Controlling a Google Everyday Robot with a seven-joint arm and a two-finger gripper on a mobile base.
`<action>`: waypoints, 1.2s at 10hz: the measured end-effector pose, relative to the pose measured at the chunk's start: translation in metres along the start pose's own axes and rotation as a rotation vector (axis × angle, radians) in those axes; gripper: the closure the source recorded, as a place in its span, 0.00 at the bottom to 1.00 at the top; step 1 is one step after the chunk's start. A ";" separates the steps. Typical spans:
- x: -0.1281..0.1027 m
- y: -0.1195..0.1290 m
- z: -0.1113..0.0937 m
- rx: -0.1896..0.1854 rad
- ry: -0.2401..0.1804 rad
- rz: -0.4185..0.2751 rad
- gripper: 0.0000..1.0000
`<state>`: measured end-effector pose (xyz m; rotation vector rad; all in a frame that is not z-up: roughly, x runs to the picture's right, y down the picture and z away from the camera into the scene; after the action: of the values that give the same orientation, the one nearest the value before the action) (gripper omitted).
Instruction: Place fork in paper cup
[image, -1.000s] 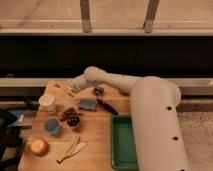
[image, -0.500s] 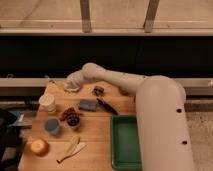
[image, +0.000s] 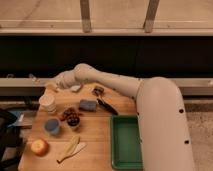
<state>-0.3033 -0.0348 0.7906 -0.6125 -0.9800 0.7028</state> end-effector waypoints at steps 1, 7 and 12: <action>-0.005 0.005 0.004 -0.018 -0.022 -0.009 1.00; -0.015 0.040 0.032 -0.126 -0.102 -0.019 1.00; 0.011 0.045 0.051 -0.147 -0.057 0.019 1.00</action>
<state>-0.3560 0.0089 0.7850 -0.7350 -1.0863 0.6718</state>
